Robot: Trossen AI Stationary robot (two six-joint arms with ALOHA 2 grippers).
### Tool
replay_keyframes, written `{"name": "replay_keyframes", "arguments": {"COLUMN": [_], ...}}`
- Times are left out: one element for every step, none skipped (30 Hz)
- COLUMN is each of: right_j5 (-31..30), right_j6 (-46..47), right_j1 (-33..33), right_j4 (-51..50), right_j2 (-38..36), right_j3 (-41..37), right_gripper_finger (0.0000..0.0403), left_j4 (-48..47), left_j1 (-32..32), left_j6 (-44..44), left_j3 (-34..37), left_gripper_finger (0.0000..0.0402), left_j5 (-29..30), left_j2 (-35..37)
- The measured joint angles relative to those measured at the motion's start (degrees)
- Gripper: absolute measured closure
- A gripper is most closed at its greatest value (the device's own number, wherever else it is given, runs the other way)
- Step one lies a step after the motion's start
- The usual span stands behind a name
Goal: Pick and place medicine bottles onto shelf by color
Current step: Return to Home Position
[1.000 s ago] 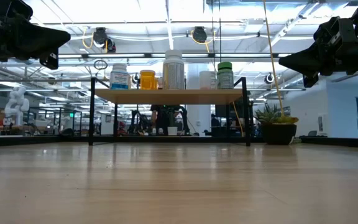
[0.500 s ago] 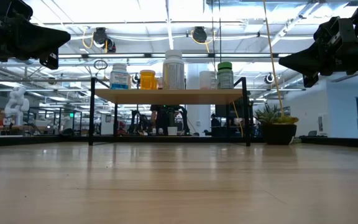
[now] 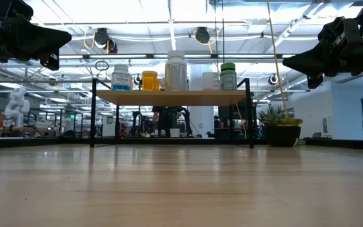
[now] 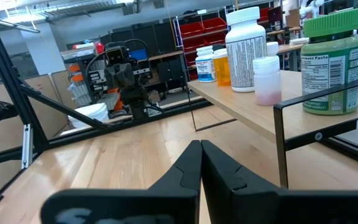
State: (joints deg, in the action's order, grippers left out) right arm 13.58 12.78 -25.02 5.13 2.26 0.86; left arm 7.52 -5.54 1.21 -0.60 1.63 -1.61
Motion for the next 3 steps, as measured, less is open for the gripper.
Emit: {"name": "replay_keyframes", "arguments": {"right_j5": [0.0,0.0,0.0], "right_j6": [0.0,0.0,0.0], "right_j1": [0.0,0.0,0.0], "right_j4": [0.0,0.0,0.0], "right_j2": [0.0,0.0,0.0], "right_j3": [0.0,0.0,0.0], "right_gripper_finger": [0.0403,0.0403,0.0403], "left_j4": [0.0,0.0,0.0], "left_j1": [0.0,0.0,0.0], "left_j6": [0.0,0.0,0.0], "left_j3": [0.0,0.0,0.0], "left_gripper_finger": [0.0376,0.0376,0.0376], "left_j5": [0.0,0.0,0.0], "left_j2": [0.0,0.0,0.0]}}
